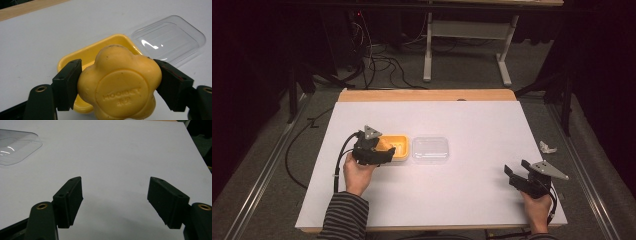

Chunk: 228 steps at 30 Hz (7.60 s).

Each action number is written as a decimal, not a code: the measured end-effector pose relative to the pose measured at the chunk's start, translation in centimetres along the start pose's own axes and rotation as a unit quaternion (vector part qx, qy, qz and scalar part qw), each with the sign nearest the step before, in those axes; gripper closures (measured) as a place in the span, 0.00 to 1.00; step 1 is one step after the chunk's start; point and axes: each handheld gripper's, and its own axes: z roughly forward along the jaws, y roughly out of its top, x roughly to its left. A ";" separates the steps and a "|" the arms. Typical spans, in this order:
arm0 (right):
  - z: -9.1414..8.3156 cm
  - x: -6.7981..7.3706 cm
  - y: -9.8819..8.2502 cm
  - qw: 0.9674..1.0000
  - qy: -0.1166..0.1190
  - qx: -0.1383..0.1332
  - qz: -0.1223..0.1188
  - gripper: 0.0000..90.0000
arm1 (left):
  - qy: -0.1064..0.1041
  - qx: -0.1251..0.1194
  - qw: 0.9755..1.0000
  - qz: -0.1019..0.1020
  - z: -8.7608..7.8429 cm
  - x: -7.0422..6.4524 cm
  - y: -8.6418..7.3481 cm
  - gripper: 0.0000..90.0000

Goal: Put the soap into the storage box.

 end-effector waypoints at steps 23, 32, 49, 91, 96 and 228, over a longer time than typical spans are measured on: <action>0.0 0.0 0.0 1.000 0.001 0.000 0.000 0.32 | 0.011 0.018 1.000 -0.015 2.9 0.8 0.2 0.30; 0.0 0.0 0.0 1.000 0.000 0.001 0.001 0.32 | 0.017 0.030 0.999 -0.028 4.1 1.4 0.1 0.30; 0.1 0.0 0.1 1.000 0.000 0.008 -0.001 0.32 | 0.026 0.051 0.998 -0.019 6.4 1.0 0.1 0.30; 0.1 0.1 0.0 1.000 0.002 0.007 -0.005 0.32 | 0.016 -0.044 0.999 -0.017 1.0 0.8 0.5 0.23; 0.2 0.1 0.1 1.000 0.002 0.007 -0.006 0.32 | 0.010 -0.061 0.998 -0.022 -0.1 0.6 0.2 0.23; 0.2 0.2 0.1 1.000 -0.004 0.008 -0.010 0.32 | -0.054 -0.046 0.997 0.003 2.5 -6.0 -7.3 0.22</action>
